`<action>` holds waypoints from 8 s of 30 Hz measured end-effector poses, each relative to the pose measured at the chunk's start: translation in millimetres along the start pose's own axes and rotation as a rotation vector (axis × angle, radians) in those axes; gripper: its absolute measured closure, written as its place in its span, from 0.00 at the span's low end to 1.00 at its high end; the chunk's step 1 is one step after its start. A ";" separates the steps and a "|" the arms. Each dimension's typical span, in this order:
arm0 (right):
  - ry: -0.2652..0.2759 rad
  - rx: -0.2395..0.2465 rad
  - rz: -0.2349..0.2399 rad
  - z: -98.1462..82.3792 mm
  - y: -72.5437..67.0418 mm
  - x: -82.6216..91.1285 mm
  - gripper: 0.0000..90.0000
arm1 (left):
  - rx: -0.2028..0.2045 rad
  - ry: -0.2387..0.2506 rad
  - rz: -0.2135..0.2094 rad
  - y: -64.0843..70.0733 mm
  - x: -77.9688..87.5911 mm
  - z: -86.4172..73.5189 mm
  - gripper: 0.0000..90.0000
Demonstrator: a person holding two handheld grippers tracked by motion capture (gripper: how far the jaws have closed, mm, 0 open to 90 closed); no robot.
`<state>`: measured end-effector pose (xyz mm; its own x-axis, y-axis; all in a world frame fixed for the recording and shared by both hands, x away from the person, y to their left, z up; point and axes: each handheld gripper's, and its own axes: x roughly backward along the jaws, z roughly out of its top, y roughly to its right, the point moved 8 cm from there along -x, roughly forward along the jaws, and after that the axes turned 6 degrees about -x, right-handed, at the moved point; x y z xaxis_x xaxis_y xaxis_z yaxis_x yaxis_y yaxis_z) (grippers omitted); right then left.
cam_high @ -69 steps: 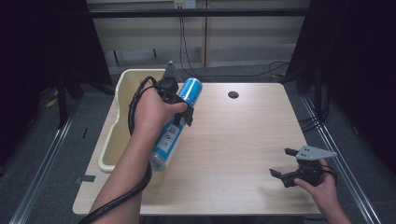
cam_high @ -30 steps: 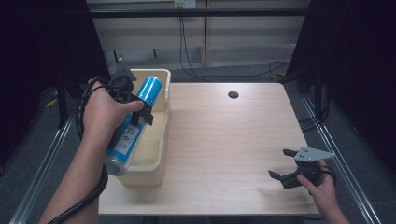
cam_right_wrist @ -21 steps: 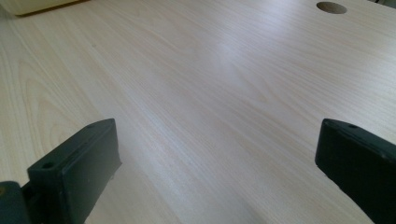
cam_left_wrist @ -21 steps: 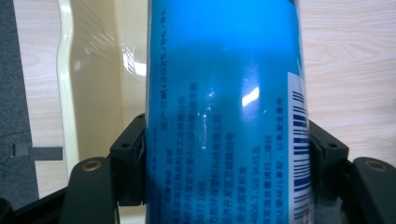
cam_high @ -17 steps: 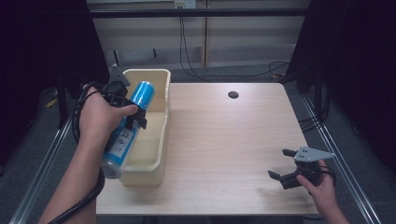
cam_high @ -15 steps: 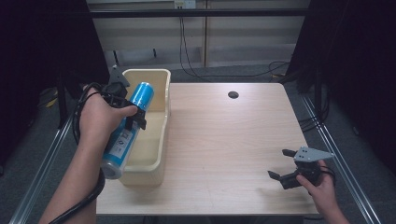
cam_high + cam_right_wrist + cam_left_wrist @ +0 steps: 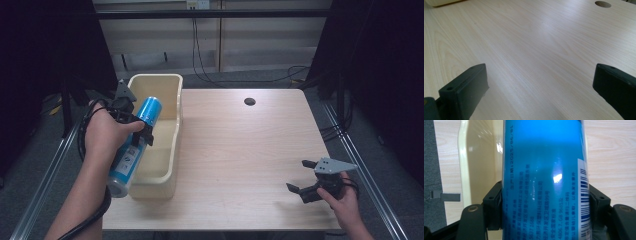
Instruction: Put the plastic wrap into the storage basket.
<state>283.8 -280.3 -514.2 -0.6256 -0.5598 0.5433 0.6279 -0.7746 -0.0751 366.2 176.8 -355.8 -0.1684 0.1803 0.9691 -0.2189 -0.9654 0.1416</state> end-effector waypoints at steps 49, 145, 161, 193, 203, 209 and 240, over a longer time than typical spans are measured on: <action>-0.019 0.025 0.003 -2.1 -2.4 -3.0 0.00 | 0.004 -0.168 0.019 -25.0 -48.4 -12.1 0.35; -0.009 0.033 0.006 0.0 -3.8 -0.6 0.00 | -0.313 0.096 -0.227 120.6 -48.1 42.8 0.11; -0.011 0.033 0.008 -0.1 -4.2 -0.8 0.00 | -0.370 0.109 -0.257 145.8 -70.8 38.4 0.09; -0.020 0.034 0.014 -1.2 -4.6 -1.9 0.00 | -0.446 0.113 -0.293 169.8 -123.3 18.8 0.08; -0.018 0.034 0.015 -1.1 -4.7 -2.3 0.00 | -0.452 0.124 -0.314 173.5 -141.6 11.2 0.08; -0.022 0.033 0.016 -1.7 -4.6 -2.2 0.00 | -0.454 0.120 -0.321 174.6 -150.8 7.0 0.08; -0.033 0.048 0.022 -3.1 -5.9 -5.3 0.00 | -0.499 0.119 -0.399 184.4 -186.5 -16.5 0.08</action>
<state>282.1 -273.7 -519.2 -0.5963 -0.5658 0.5695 0.6633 -0.7469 -0.0475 341.4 -31.8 -513.8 -0.0809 0.5541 0.8285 -0.7024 -0.6215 0.3471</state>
